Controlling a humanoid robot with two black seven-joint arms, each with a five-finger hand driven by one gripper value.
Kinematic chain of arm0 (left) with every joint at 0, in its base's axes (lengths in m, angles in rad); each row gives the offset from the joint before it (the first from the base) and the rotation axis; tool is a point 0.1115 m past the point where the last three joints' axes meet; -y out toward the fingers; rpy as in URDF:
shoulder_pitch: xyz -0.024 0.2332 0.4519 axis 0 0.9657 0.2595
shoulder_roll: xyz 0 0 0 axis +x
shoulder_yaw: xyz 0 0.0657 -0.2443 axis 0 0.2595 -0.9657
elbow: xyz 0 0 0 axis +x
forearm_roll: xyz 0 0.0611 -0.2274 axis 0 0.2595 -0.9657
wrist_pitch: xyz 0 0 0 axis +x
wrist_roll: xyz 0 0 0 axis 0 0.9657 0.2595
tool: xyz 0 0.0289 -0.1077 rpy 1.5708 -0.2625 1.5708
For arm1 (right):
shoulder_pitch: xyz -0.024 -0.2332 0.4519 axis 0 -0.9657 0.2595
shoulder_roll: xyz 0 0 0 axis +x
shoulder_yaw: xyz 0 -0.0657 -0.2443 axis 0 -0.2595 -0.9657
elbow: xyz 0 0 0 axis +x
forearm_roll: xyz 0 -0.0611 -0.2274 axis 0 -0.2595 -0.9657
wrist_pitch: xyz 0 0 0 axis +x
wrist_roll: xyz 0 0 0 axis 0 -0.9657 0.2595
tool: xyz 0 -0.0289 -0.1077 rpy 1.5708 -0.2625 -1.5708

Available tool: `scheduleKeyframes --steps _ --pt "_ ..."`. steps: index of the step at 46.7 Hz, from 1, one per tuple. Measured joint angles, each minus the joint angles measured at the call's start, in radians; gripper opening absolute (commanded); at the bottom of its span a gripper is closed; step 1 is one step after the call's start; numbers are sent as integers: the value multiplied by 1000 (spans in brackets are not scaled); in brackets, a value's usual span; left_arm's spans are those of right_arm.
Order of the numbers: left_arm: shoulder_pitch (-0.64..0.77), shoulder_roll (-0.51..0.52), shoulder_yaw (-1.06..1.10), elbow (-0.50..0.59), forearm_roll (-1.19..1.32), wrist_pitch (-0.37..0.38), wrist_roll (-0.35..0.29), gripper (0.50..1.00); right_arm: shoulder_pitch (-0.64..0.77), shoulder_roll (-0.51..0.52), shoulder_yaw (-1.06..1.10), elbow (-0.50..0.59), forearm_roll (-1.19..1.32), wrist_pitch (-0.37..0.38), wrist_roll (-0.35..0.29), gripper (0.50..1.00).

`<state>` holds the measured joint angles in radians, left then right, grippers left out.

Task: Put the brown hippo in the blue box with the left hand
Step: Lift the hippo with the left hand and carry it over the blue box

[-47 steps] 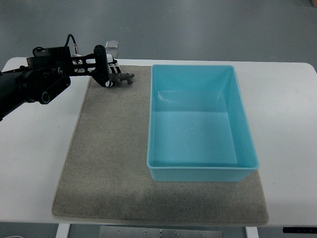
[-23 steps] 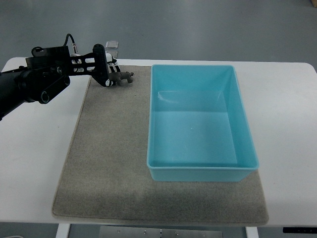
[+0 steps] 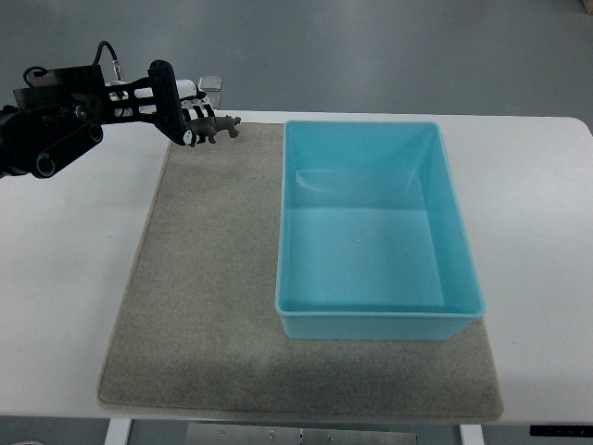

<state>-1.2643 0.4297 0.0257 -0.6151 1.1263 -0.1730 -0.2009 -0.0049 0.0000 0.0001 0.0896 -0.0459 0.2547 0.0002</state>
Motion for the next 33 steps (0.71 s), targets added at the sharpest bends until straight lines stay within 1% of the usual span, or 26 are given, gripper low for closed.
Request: scheduleKeyframes --steps 8,13,20,26,33 --pt "-46 92 -7 -161 4 -7 0 500 1 0 0 0 0 0 0 936" --pt "-68 130 -34 -244 13 -15 0 500 0 0 0 0 0 0 0 936" --pt "-124 170 -47 -363 15 -53 0 500 1 0 0 0 0 0 0 936" --pt "-179 179 -47 -453 17 -89 1 500 0 0 0 0 0 0 0 936" --pt "-228 161 -55 -518 32 -110 17 500 0 0 0 0 0 0 0 936"
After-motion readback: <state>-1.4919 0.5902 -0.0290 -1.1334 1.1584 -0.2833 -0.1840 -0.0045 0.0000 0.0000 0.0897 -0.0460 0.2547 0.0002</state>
